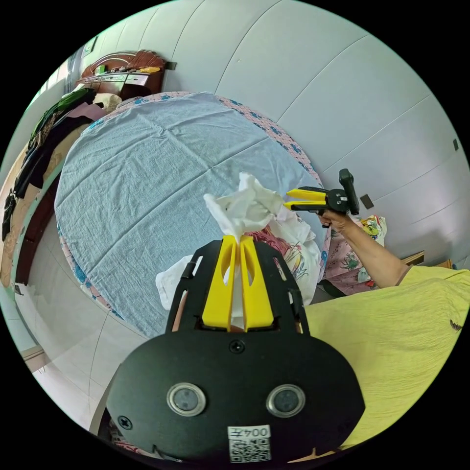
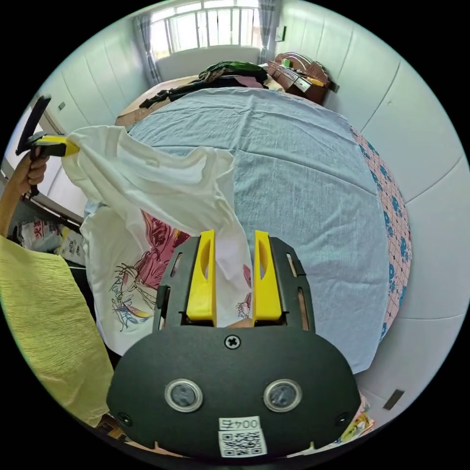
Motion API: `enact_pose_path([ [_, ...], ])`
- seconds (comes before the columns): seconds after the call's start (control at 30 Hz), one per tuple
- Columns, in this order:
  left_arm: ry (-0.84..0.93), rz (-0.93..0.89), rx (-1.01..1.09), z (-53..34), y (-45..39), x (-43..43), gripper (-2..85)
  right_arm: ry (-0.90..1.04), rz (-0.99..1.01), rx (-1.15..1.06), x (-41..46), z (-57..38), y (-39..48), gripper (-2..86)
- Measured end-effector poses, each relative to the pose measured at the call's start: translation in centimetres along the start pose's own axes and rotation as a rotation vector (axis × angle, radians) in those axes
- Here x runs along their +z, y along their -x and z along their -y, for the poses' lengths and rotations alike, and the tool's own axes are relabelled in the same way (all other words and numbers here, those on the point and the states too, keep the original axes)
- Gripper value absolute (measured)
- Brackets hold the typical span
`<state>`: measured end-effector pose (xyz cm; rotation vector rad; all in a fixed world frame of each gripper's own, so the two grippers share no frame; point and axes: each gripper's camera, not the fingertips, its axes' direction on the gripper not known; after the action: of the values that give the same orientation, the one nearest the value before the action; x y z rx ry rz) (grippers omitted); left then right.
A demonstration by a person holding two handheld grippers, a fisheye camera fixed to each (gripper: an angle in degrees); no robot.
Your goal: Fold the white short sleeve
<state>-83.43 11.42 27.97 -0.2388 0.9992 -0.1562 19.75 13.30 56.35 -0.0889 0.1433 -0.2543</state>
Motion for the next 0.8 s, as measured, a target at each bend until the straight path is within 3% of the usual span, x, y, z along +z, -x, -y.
enact_pose_path([
  [0.17, 0.005, 0.033, 0.001, -1.6, -1.5, -2.6, 1.4, 0.017, -0.028, -0.077, 1.3, 3.0, 1.2, 13.5],
  [0.37, 0.021, 0.067, -0.003, -4.3, -3.3, -5.8, 1.4, 0.192, 0.229, 0.055, 4.6, 7.7, -2.1, 13.0],
  [0.47, 0.029, 0.098, 0.002, -6.0, -4.4, -7.8, 1.4, 0.260, 0.268, 0.069, 6.1, 7.5, -2.2, 3.9],
  [0.57, 0.024, 0.164, 0.000, -8.4, -5.8, -10.0, 1.2, 0.162, 0.163, 0.087, 3.7, 5.1, -1.9, 0.5],
  [0.67, -0.027, 0.263, -0.020, -11.5, -7.2, -12.7, 1.1, -0.060, 0.067, 0.143, -2.4, 0.5, -1.7, -0.3],
  [0.8, -0.196, 0.259, 0.012, -16.6, -9.7, -18.7, 0.9, -0.347, -0.039, 0.251, -12.9, -8.1, -0.2, -0.6],
])
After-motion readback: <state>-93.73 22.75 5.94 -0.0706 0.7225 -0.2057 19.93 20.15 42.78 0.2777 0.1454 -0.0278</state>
